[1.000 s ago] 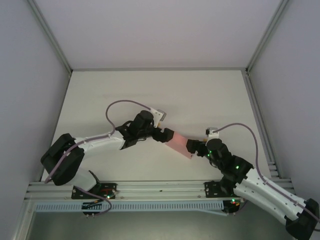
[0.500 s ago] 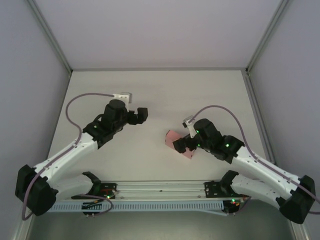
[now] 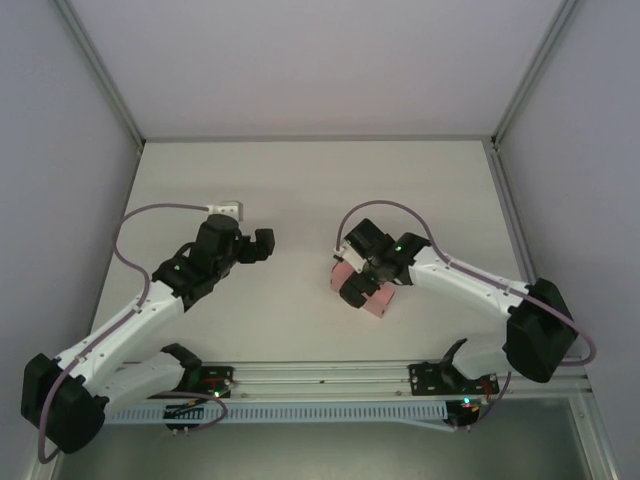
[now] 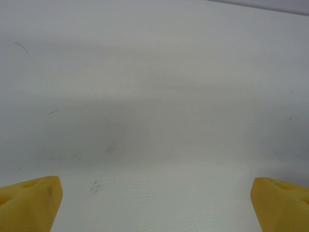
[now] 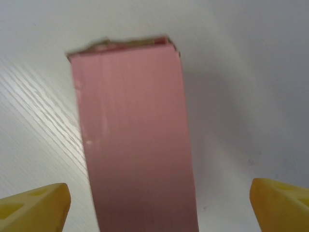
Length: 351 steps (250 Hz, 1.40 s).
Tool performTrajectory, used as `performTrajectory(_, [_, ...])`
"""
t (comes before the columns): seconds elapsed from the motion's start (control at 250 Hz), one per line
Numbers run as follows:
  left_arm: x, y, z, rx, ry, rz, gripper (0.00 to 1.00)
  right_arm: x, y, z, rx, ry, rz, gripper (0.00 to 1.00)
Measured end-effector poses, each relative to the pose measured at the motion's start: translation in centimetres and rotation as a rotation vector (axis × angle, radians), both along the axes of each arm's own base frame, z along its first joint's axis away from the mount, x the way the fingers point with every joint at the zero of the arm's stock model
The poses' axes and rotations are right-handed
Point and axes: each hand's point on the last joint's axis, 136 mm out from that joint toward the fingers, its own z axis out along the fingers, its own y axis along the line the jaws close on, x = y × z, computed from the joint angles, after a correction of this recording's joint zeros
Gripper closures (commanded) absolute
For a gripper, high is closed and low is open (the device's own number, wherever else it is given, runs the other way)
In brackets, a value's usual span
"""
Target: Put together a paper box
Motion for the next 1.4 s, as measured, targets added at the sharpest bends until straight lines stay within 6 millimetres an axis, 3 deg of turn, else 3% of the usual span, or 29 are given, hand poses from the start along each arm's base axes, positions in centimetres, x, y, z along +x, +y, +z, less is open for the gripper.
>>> performTrajectory(0.192, [0.0, 0.1, -0.6, 0.019, 0.016, 0.001, 0.0, -0.1, -0.7, -0.6, -0.082, 0.015, 0.065, 0.46])
performTrajectory(0.383, [-0.2, 0.3, -0.9, 0.03, 0.016, -0.005, 0.0, -0.1, -0.7, -0.1, -0.093, 0.007, 0.111, 0.68])
performTrajectory(0.543, [-0.3, 0.4, -0.6, 0.027, 0.005, -0.006, 0.0, 0.0, -0.4, 0.5, -0.099, -0.004, 0.138, 0.67])
performTrajectory(0.675, [-0.3, 0.5, -0.5, 0.028, 0.0, -0.001, 0.0, 1.0, 0.8, 2.2, -0.144, -0.115, 0.206, 0.66])
performTrajectory(0.799, [-0.3, 0.7, -0.3, 0.029, -0.009, 0.009, 0.0, 3.4, 2.9, 4.3, -0.215, -0.344, 0.305, 0.64])
performTrajectory(0.902, [-0.3, 1.1, 0.0, 0.03, -0.021, 0.022, 0.0, 5.9, 4.6, 4.9, -0.287, -0.533, 0.377, 0.65])
performTrajectory(0.994, [-0.3, 1.3, 0.1, 0.035, -0.025, 0.032, 0.0, 7.8, 5.4, 3.6, -0.393, -0.636, 0.431, 0.69])
performTrajectory(1.066, [-0.3, 1.5, 0.0, 0.037, -0.024, 0.039, 0.0, 8.6, 5.9, 1.9, -0.459, -0.669, 0.472, 0.65])
performTrajectory(1.17, [-0.4, 1.6, 0.0, 0.034, -0.025, 0.047, 0.0, 8.1, 5.9, -0.3, -0.494, -0.688, 0.534, 0.59])
performTrajectory(1.401, [-0.3, 1.6, 0.0, 0.025, -0.022, 0.055, 0.0, 7.0, 6.9, -0.9, -0.47, -0.717, 0.563, 0.38])
